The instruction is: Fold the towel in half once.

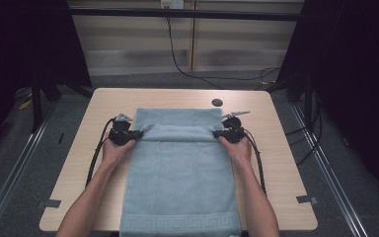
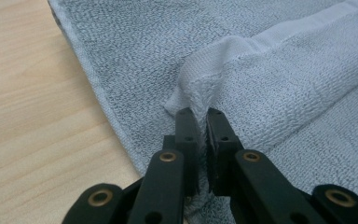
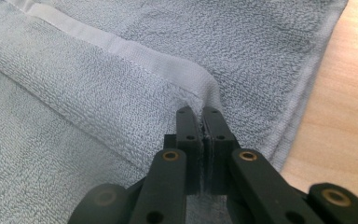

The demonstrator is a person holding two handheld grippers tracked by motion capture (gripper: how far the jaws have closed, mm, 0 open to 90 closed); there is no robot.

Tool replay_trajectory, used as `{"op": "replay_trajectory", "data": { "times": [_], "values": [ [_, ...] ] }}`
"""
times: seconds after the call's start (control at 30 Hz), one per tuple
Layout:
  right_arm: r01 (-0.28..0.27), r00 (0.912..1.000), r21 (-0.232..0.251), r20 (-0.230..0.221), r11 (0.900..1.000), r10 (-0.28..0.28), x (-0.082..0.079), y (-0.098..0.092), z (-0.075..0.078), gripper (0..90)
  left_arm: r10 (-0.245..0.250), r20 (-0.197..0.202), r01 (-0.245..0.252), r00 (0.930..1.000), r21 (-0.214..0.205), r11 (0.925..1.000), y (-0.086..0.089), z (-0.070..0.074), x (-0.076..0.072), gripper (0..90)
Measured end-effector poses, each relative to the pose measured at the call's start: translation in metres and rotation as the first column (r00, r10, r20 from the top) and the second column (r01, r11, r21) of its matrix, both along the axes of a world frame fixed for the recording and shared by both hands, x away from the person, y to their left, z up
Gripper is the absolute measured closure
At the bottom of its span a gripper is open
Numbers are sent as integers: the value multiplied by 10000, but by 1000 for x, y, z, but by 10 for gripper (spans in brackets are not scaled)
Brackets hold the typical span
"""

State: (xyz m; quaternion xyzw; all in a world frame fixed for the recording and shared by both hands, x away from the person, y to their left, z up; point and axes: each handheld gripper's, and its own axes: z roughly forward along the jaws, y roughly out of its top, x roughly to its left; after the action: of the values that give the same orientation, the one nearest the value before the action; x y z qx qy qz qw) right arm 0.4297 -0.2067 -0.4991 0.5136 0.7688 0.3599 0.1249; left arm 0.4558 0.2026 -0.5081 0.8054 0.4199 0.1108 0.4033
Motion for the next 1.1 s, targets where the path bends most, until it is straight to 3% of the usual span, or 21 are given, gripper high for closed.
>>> {"op": "replay_trajectory", "data": {
  "times": [0.07,0.13,0.17,0.27,0.43,0.53,0.6,0.7,0.73,0.77,0.8,0.83,0.87,1.0,1.1],
  "values": [
    [-58,10000,59,81,10000,57,-1,-1,1,870,286,-442,-309,9986,-528,9981,3,0,2,849],
    [-232,9992,542,351,9983,213,-7,-4,6,870,328,-496,-358,9982,-615,9975,4,3,0,849],
    [-301,9984,687,492,9972,268,-10,-7,9,870,208,-351,-227,9992,-542,9983,5,7,-1,850],
    [-395,9942,1305,1046,9907,258,-17,-18,23,870,68,-11,-69,10000,-1365,9906,10,26,-7,850],
    [-649,9808,1834,1929,9809,289,-26,-24,61,869,-137,1051,307,9944,-1626,9862,14,71,-23,850],
    [-865,9619,1886,2715,9782,327,-34,-26,91,869,-291,1699,582,9850,-1687,9839,18,101,-34,850],
    [-1012,9462,1763,3210,9791,400,-40,-26,112,869,-283,2045,686,9785,-1925,9789,21,121,-41,850],
    [-1223,9248,1957,3784,9730,402,-49,-27,142,869,-352,2623,950,9643,-2189,9711,24,152,-53,850],
    [-1309,9174,1953,3956,9720,440,-53,-27,151,870,-504,2709,1185,9613,-2410,9633,26,162,-58,850],
    [-1360,9108,1920,4102,9719,464,-57,-26,159,869,-605,2740,1391,9598,-2774,9506,29,170,-61,850],
    [-1437,9042,1922,4242,9708,499,-62,-27,166,869,-583,2728,1414,9603,-2957,9448,31,178,-67,850],
    [-1551,8986,1977,4353,9679,551,-66,-28,172,870,-636,2924,1500,9542,-2836,9471,32,184,-72,851],
    [-1667,8928,2003,4461,9654,616,-72,-28,178,869,-772,3098,1649,9477,-2680,9492,32,188,-79,850],
    [-2121,8774,1651,4661,9632,1134,-101,-27,188,870,-1210,3219,2081,9390,-2516,9452,35,189,-106,850],
    [-2384,8690,1338,4717,9619,1497,-127,-26,185,870,-1204,3195,2244,9399,-3122,9231,42,179,-129,851]
  ]
}}
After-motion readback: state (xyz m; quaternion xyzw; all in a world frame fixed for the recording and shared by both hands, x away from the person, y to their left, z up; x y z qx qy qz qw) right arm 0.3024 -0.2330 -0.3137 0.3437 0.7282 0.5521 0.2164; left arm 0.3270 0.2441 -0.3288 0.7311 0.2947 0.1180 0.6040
